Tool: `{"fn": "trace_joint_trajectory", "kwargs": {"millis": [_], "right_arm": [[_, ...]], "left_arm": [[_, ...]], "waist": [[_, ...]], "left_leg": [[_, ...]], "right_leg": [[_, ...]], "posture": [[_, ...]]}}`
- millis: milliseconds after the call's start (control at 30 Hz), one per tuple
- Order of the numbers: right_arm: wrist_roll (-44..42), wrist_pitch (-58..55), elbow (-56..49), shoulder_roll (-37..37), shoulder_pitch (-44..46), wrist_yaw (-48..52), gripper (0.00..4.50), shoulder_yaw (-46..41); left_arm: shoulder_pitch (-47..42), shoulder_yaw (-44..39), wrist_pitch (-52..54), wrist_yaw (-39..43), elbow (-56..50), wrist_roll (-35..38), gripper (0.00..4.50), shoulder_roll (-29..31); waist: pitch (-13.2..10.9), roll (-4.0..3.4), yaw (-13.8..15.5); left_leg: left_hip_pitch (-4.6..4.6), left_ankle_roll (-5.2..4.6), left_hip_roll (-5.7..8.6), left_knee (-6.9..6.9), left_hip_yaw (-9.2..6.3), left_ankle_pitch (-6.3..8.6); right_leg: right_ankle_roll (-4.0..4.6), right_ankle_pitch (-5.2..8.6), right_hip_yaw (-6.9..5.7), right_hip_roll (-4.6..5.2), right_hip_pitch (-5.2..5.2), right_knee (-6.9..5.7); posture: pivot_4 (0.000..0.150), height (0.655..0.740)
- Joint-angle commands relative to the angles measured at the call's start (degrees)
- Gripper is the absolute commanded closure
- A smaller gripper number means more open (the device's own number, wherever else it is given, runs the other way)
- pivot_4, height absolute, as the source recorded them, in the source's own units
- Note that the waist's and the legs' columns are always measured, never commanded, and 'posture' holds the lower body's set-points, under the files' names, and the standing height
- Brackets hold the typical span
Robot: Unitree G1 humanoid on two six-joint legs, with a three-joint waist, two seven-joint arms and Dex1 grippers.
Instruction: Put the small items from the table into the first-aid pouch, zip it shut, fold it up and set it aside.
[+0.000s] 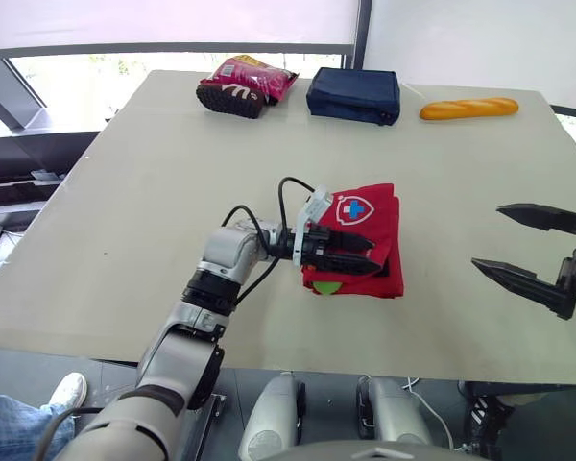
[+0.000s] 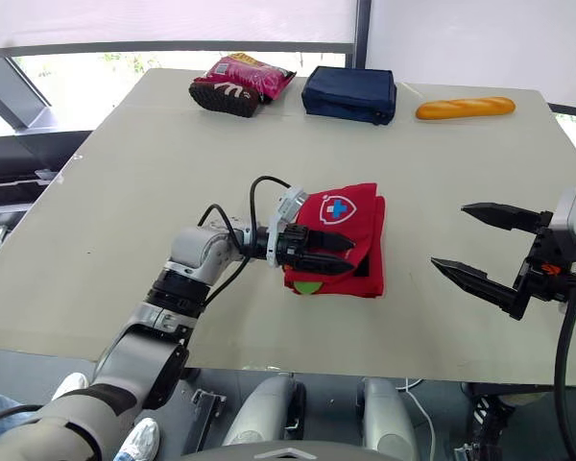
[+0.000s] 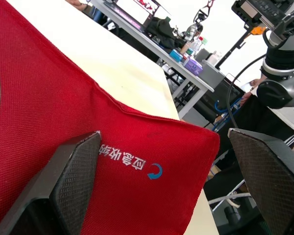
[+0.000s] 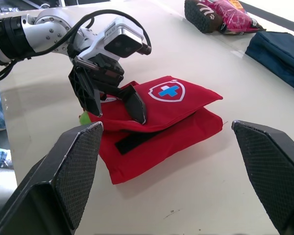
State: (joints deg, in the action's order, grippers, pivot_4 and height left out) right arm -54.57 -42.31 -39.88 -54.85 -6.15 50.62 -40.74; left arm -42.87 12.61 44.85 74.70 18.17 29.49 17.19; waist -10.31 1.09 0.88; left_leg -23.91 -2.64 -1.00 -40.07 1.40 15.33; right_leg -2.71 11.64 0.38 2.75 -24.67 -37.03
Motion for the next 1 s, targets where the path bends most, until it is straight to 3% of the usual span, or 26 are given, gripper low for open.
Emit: {"fn": "trace_joint_trajectory", "kwargs": {"millis": [33,367,533,700,867,900,967,1000], "right_arm": [[-0.5,0.9,-0.7,-0.6,0.3,-0.4,0.00,-0.6],[-1.0,1.4,-1.0,0.3,1.5,-1.9,0.00,1.8],[0.2,2.3,0.2,3.0,7.2,-6.2,0.00,11.0],[6.8,5.9,4.0,6.4,13.1,-6.0,0.00,22.8],[17.1,12.8,10.3,9.7,18.5,-2.2,2.18,35.8],[18.8,14.1,11.6,10.4,19.3,-1.4,2.42,37.6],[21.8,16.5,14.3,11.5,20.6,0.0,3.62,40.3],[24.0,18.3,16.6,12.7,21.7,0.8,3.98,42.8]], "left_arm": [[0.1,-0.9,0.9,-1.2,-0.6,0.9,0.05,-1.4],[1.3,-4.5,2.4,2.3,-8.5,6.8,0.05,0.5],[2.4,-6.4,0.5,3.7,-14.6,8.1,0.05,4.8],[3.6,-8.3,-4.7,7.5,-21.1,6.6,0.05,14.5],[3.7,-12.1,-8.7,11.5,-24.3,5.3,0.00,26.9],[3.7,-12.6,-9.2,11.6,-24.7,5.2,0.00,28.7],[3.6,-13.4,-9.7,11.0,-25.3,5.1,0.00,31.1],[3.7,-14.1,-10.4,10.3,-25.8,4.4,0.00,32.7]], "waist": [[0.0,0.00,0.0],[0.0,0.00,-0.1],[0.0,-0.03,-0.6],[0.0,-0.02,-0.7],[-0.1,0.04,-1.1],[-0.1,0.04,-1.3],[-0.1,-0.01,-1.2],[-0.1,-0.01,-1.1]], "left_leg": [[0.00,0.00,0.00,0.00,0.00,0.00],[-0.01,0.00,-0.01,0.00,-0.01,0.00],[0.03,0.00,-0.10,0.00,0.04,0.00],[0.03,0.01,-0.12,0.00,0.03,0.00],[0.02,0.01,-0.11,0.00,0.05,0.00],[0.00,0.01,-0.14,0.01,0.05,0.00],[0.00,0.01,-0.16,0.01,0.05,0.00],[0.00,0.01,-0.13,0.01,0.04,0.00]], "right_leg": [[0.00,0.00,0.00,0.00,0.00,0.00],[0.01,0.00,-0.01,-0.01,0.00,0.00],[0.02,0.00,0.02,-0.07,-0.02,0.00],[0.08,-0.02,0.00,-0.08,-0.03,0.00],[0.04,0.00,-0.01,-0.07,-0.04,0.02],[0.01,0.01,-0.02,-0.09,-0.05,0.07],[0.01,0.02,-0.04,-0.08,-0.05,0.08],[0.01,0.02,-0.06,-0.06,-0.05,0.08]], "posture": [[0.150,0.7164],[0.150,0.7164],[0.150,0.7164],[0.150,0.7164],[0.150,0.7164],[0.150,0.7164],[0.150,0.7164],[0.150,0.7164]]}}
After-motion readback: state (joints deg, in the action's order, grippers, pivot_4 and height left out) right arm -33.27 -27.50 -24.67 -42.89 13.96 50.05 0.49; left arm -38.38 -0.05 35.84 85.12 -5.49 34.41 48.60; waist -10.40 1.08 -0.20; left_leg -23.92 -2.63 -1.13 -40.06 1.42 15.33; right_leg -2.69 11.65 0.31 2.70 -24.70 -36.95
